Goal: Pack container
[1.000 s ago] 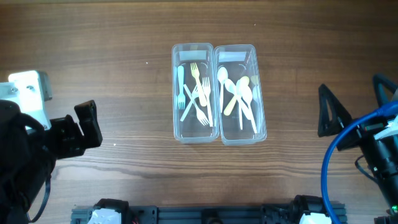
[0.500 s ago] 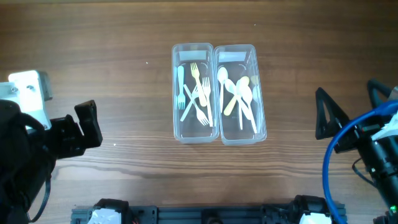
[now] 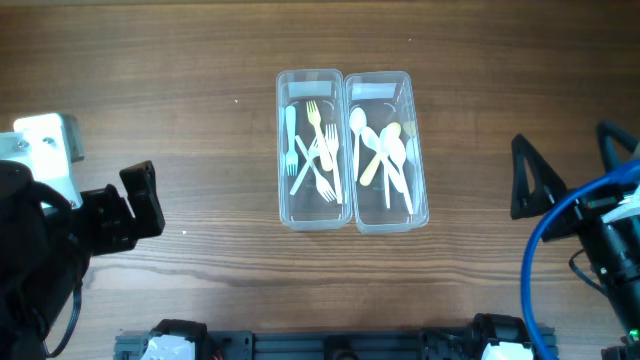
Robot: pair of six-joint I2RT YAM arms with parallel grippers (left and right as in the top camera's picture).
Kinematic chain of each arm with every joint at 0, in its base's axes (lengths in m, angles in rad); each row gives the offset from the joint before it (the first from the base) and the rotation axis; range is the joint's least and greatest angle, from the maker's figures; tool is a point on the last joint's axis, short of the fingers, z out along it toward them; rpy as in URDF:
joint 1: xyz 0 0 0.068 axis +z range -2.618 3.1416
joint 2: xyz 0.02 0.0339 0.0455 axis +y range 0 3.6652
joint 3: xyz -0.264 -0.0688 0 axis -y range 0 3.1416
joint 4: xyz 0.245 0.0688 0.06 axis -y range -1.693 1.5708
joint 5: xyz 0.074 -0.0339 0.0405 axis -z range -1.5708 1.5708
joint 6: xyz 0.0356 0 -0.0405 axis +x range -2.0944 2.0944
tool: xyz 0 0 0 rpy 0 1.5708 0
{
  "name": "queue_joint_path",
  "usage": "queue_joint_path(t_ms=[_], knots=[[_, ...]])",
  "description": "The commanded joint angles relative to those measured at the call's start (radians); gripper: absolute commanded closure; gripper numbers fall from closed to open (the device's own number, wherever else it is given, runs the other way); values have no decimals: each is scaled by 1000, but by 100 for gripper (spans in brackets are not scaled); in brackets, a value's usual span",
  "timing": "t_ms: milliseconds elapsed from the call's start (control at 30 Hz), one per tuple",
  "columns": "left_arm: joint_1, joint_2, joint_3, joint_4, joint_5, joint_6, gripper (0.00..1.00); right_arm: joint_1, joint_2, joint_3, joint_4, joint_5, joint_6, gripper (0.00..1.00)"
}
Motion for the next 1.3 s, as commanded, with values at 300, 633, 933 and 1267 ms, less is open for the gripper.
queue_joint_path(t_ms=[300,633,933,1267], knots=[[-2,2,-5,-1,-13,-2,0,-4,-34,-94,-38,3,-215,0],[-2,2,-5,-1,-13,-2,0,-4,-206,-406,118,3,-230,0],[-2,2,-5,-1,-13,-2,0,-4,-484,-815,244,3,-230,0],[-2,2,-5,-1,-13,-2,0,-4,-645,-1020,291,3,-229,0]])
